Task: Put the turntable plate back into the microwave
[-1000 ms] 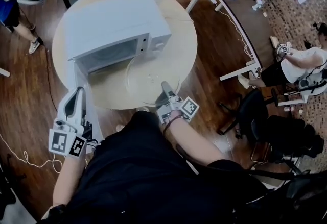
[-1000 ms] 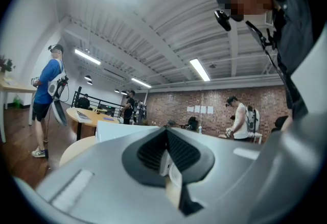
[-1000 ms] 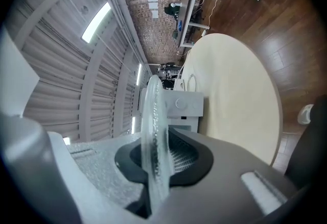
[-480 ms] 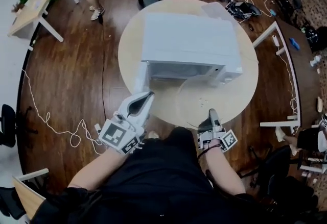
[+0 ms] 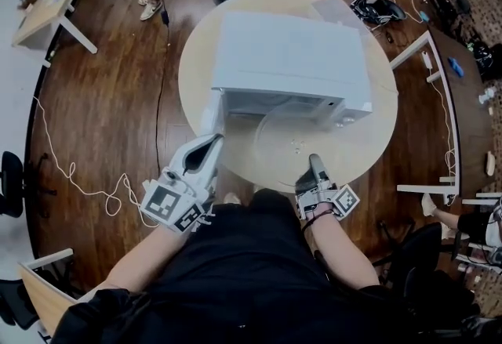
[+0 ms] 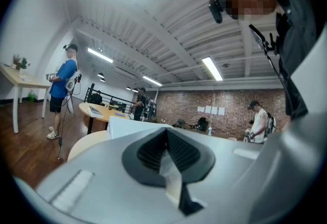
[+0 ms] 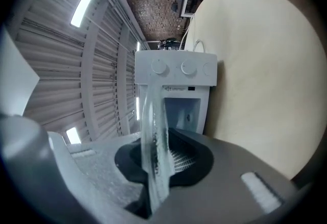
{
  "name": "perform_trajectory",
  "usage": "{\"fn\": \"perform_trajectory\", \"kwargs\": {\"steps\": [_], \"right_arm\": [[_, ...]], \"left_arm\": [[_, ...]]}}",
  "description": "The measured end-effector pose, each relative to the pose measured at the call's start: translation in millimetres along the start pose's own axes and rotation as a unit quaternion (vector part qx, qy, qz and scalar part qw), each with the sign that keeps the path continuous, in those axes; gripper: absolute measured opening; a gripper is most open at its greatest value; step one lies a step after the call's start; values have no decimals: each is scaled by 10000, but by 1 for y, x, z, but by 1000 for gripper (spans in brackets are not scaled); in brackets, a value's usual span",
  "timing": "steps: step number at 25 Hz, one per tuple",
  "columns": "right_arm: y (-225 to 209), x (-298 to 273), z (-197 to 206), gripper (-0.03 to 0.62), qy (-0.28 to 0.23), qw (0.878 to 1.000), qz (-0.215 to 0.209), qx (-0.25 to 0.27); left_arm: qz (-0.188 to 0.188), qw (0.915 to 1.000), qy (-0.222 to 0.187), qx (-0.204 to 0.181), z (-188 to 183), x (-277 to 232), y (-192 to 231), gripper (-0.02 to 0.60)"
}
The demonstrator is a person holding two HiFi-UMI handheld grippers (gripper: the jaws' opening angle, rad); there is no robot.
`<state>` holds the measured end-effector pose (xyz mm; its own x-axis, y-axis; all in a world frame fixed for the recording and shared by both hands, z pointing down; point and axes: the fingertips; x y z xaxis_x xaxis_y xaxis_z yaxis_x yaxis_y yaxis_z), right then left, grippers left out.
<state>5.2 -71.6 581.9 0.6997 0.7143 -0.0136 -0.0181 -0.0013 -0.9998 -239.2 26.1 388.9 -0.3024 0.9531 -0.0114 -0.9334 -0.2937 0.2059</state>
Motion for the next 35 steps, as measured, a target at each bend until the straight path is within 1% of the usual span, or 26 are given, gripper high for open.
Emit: {"fn": "perform_trajectory", "kwargs": {"steps": [5,9,14,20,24,27,29,31,32,35], "right_arm": [[0,-10,5,29,229,9997,28,-107],[2,-17,9,29,449,9989,35,-144],[8,-31,20,29,720,9972,-56,-178],[6,-47,22,31,1021,9947,-19,-85],[2,-58,24,31,1124,9936,-2,-76],[4,-66,24,31,1150,9933,-23,-72],[6,-70,24,31,1161,9931,-166,92],[8,-83,34,31,1250,9910,-391,268],[7,-92,40,31,1303,9902,-427,256],[0,-101,45,31,1375,9904,-167,38]], "left_arm": [[-253,9996,97,91,4,3,8,3],[-425,9989,87,181,3,4,11,3],[-467,9988,100,76,-3,3,6,3],[-333,9992,42,-224,-15,-5,-15,3],[-450,9988,-9,-199,-21,-3,-12,3],[-427,9987,-70,-254,-28,-1,-15,3],[-399,9989,-33,-259,-33,3,-16,3],[-476,9984,32,-292,-39,13,-8,3],[-532,9981,52,-319,-41,17,-4,3],[-639,9974,50,-324,-33,16,-2,3]]}}
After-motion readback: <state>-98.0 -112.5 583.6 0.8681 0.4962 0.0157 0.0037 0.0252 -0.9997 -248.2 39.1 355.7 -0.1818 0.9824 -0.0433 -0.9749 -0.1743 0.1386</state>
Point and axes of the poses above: the fingertips, and each gripper's own axes: x backward along the fingers, y to its left, z out of its underside, and after that the axes turned 2 degrees about -x, right-handed
